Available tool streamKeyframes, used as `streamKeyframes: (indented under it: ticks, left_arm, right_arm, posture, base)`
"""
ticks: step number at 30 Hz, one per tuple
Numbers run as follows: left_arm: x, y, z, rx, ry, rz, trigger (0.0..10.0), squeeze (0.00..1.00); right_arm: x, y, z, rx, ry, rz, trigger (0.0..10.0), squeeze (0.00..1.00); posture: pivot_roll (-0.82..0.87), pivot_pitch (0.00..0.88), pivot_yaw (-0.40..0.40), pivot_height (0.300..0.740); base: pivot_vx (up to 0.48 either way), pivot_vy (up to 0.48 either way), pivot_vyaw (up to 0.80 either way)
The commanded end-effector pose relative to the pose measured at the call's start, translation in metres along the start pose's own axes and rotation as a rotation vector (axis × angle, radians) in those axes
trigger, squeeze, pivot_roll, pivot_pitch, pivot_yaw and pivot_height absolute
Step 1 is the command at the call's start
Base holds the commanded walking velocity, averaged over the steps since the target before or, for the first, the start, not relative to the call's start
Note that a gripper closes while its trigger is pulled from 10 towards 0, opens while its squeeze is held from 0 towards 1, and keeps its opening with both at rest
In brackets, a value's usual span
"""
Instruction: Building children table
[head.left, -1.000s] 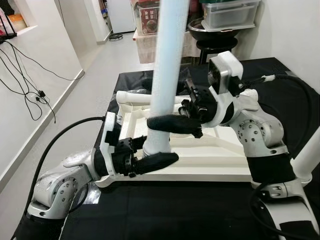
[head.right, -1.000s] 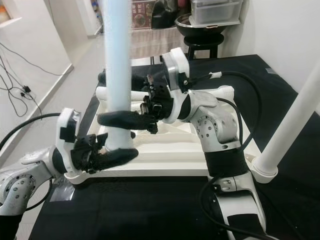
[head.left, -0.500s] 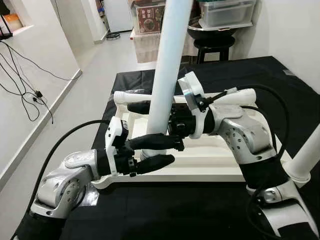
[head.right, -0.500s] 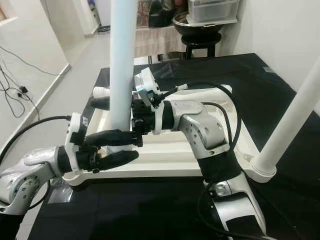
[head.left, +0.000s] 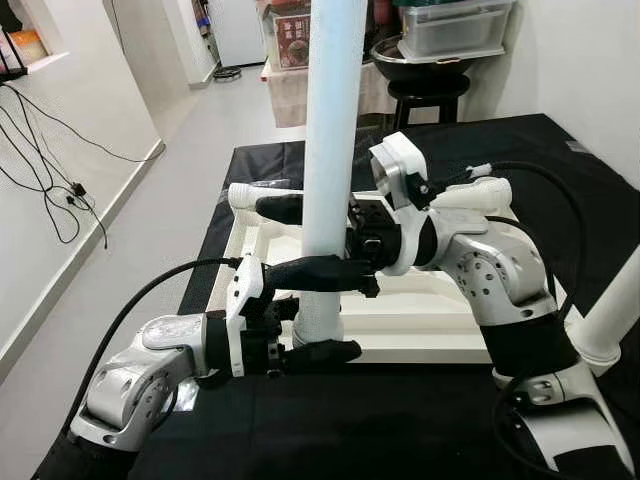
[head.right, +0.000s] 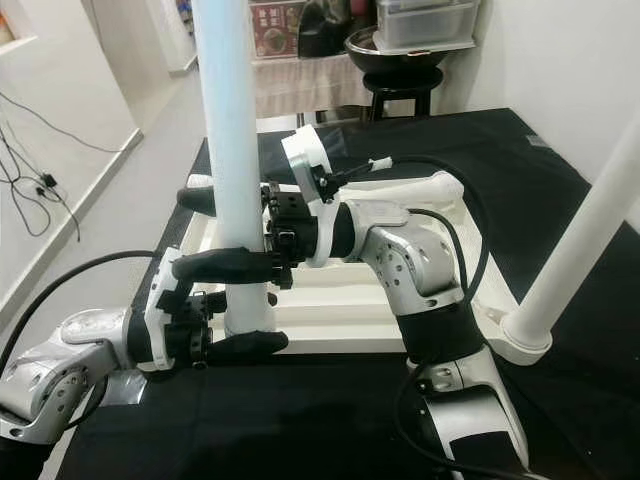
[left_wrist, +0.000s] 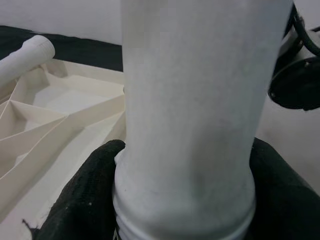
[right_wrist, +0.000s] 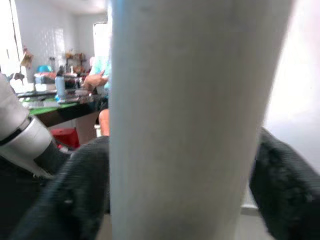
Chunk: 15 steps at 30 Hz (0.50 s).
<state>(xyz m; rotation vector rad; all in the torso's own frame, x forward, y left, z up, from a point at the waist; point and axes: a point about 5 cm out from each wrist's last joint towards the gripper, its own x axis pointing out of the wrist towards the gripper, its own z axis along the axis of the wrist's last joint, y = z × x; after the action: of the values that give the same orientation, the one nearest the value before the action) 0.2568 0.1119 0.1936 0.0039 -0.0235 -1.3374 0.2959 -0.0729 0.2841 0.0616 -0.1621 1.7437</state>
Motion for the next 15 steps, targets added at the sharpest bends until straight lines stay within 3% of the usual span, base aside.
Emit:
streamKeyframes:
  ticks: [1, 11, 15]
  left_arm:
    - [-0.003, -0.001, -0.004, 0.016, 0.039, -0.003, 10.0, 0.00]
    - [-0.004, -0.001, -0.006, 0.045, 0.065, -0.007, 10.0, 0.00]
    - [-0.004, 0.001, -0.006, 0.077, 0.087, -0.001, 10.0, 0.00]
  right_arm:
    - [0.009, 0.006, -0.005, 0.002, 0.083, 0.057, 4.2, 0.00]
    - [0.008, 0.007, -0.013, 0.039, 0.145, 0.040, 3.9, 0.00]
    - [0.006, 0.006, -0.019, 0.070, 0.157, 0.007, 3.3, 0.00]
  posture:
    - [-0.10, 0.035, 0.094, 0.740]
    - [-0.10, 0.038, 0.092, 0.740]
    - [-0.11, 0.040, 0.089, 0.740]
  base:
    - [0.000, 0.000, 0.00]
    - [0.000, 0.000, 0.00]
    - [0.000, 0.000, 0.00]
